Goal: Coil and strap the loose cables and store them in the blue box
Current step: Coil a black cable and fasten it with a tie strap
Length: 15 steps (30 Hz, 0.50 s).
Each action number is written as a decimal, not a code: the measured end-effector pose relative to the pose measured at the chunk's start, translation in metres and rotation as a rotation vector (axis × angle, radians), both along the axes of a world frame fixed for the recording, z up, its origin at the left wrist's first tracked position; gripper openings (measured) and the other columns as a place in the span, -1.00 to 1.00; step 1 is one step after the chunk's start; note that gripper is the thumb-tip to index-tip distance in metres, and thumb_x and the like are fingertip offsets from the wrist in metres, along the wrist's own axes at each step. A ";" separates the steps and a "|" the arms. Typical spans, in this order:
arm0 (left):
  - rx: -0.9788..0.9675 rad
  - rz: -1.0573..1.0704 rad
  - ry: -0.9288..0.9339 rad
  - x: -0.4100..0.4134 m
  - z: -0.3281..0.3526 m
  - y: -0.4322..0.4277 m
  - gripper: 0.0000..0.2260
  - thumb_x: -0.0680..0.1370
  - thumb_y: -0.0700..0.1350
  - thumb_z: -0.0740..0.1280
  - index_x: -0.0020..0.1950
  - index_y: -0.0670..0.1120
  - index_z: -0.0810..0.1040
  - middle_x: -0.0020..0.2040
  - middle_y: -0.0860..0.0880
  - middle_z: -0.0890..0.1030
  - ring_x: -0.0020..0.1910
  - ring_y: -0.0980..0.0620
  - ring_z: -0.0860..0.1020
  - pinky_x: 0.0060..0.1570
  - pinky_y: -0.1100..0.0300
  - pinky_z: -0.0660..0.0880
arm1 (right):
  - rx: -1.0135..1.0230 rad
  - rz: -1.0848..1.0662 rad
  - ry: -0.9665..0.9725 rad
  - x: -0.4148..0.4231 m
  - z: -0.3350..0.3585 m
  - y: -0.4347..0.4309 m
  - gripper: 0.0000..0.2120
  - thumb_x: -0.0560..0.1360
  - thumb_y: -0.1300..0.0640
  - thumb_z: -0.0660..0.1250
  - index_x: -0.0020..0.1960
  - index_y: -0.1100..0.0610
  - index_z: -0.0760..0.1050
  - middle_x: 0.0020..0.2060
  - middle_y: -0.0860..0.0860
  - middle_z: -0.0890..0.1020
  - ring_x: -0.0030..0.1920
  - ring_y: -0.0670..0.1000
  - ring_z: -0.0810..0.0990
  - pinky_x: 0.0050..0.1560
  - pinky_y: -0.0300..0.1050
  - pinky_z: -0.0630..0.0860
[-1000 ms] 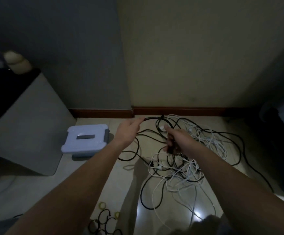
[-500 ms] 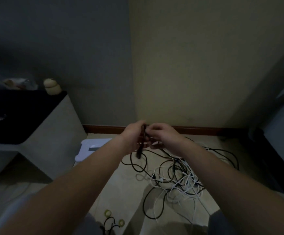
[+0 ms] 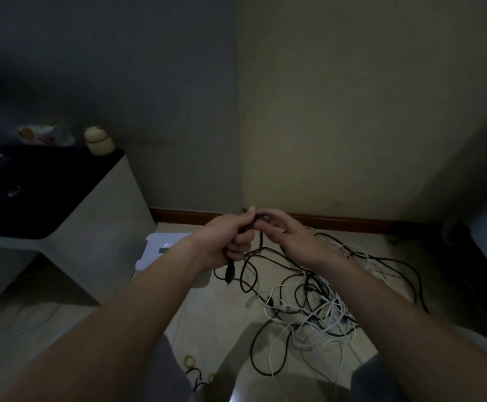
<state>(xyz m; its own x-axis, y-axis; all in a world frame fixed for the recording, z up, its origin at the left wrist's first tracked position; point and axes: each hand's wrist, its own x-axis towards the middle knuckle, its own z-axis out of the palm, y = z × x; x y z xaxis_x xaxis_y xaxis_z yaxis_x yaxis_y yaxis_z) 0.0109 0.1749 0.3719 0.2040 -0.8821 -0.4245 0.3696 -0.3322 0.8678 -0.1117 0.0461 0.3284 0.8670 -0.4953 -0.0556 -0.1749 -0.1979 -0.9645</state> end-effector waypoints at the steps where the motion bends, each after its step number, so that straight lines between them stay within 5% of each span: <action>1: -0.016 0.011 0.021 0.002 0.001 0.000 -0.65 0.68 0.12 0.10 0.10 -0.14 0.47 -0.54 0.08 0.22 -0.58 0.17 0.13 -0.56 0.30 0.01 | -0.022 -0.019 -0.025 0.001 -0.001 -0.004 -0.74 0.62 0.18 0.32 0.30 0.16 0.50 0.23 0.11 0.60 0.30 0.04 0.52 0.34 0.00 0.41; 3: -0.059 0.003 0.076 0.006 0.003 0.001 -0.60 0.66 0.13 0.10 0.07 -0.17 0.53 -0.51 0.07 0.24 -0.58 0.17 0.15 -0.52 0.27 -0.02 | -0.064 -0.050 -0.052 0.000 0.000 -0.012 -0.87 0.66 0.18 0.24 0.05 0.17 0.56 -0.05 0.09 0.63 -0.03 -0.01 0.59 0.07 -0.05 0.47; 7: -0.133 0.017 0.179 0.008 -0.001 0.000 -0.66 0.62 0.03 0.16 0.12 -0.16 0.61 -0.42 0.03 0.37 -0.54 0.15 0.22 -0.50 0.27 0.05 | 0.050 -0.118 -0.070 -0.002 -0.007 -0.024 -0.69 0.69 0.03 0.18 -0.21 0.09 0.41 -0.42 -0.07 0.40 -0.49 -0.07 0.38 -0.37 -0.14 0.36; 15: -0.095 0.054 0.241 0.001 -0.004 -0.005 -0.60 0.67 0.11 0.14 -0.19 -0.09 0.56 -0.37 -0.05 0.48 -0.40 0.02 0.47 -0.26 0.16 0.37 | 0.101 -0.313 -0.126 0.008 -0.015 -0.024 -0.65 0.64 -0.13 0.21 -0.29 -0.04 0.44 -0.47 -0.12 0.33 -0.50 -0.09 0.26 -0.51 -0.24 0.24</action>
